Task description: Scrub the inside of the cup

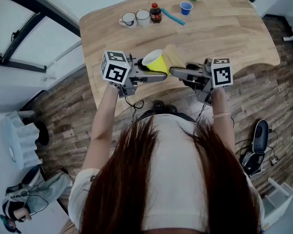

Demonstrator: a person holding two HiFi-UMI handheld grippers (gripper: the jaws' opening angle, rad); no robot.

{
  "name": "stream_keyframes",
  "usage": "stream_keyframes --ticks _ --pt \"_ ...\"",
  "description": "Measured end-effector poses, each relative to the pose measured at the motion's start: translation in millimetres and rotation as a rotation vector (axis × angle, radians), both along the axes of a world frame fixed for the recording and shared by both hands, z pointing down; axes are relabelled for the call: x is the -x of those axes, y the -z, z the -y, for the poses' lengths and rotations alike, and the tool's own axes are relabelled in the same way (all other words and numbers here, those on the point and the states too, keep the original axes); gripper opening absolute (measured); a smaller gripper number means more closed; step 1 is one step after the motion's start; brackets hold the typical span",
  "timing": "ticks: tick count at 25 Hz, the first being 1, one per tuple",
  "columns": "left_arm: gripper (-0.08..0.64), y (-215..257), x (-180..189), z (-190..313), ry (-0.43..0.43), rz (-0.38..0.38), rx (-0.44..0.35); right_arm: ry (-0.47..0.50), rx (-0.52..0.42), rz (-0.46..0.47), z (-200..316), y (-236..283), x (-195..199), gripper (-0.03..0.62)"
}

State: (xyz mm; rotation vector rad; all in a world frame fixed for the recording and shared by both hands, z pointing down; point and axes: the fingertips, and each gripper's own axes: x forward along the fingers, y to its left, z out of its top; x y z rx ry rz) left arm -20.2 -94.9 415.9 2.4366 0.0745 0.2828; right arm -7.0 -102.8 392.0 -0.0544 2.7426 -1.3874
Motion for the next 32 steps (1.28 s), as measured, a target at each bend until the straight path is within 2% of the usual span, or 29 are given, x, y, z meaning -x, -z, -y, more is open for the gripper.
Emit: stream_keyframes --ticks 4,7,14,22,28,32 --pt "0.255 7.6 -2.8 -6.5 -0.046 -0.027 -0.002 0.014 0.030 0.033 0.7 1.6 -2.9 0.081" --pt "0.255 16.5 -6.3 -11.8 -0.070 -0.075 0.012 0.037 0.044 0.087 -3.1 8.6 -5.7 0.081" --pt "0.255 31.9 -8.6 -23.0 -0.119 -0.135 0.044 0.084 0.043 0.152 -12.5 20.3 -7.2 0.081" --pt "0.255 23.6 -8.8 -11.1 -0.079 -0.105 0.052 0.033 -0.029 0.054 -3.6 16.0 -6.5 0.081" --pt "0.255 12.3 -7.0 -1.7 -0.053 -0.030 0.030 0.009 -0.091 -0.024 0.3 11.6 -5.0 0.081" --pt "0.255 7.8 -6.6 2.2 -0.037 -0.010 0.033 -0.010 -0.127 -0.070 2.0 9.0 -4.5 0.081"
